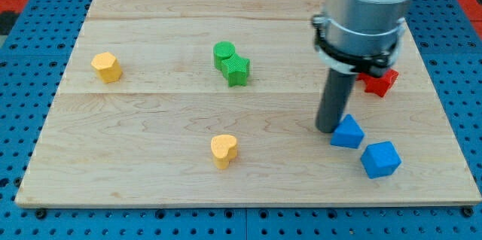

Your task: Push the yellow blocks towards the top left of the board

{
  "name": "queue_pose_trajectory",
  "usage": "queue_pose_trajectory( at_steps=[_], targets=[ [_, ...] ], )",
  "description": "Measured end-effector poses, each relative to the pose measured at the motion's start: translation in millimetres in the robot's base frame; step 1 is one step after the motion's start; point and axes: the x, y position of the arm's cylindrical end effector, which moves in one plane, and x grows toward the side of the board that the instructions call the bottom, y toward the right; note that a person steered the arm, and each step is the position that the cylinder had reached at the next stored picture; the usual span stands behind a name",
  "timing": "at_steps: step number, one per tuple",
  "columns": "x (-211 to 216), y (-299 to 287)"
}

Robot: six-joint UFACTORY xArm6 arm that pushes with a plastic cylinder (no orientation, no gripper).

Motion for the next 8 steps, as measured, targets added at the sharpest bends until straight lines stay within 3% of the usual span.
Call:
queue_pose_trajectory(
  at_steps=[1, 2, 3, 4, 6, 7, 8],
  targets=[
    [2.2, 18.8],
    [0.7, -50.2],
    [52.1, -85.8],
    [57.6, -162.5],
    [-72.2, -271.6],
    [-111.0, -272.4],
    [-114.3, -263.8]
  ],
)
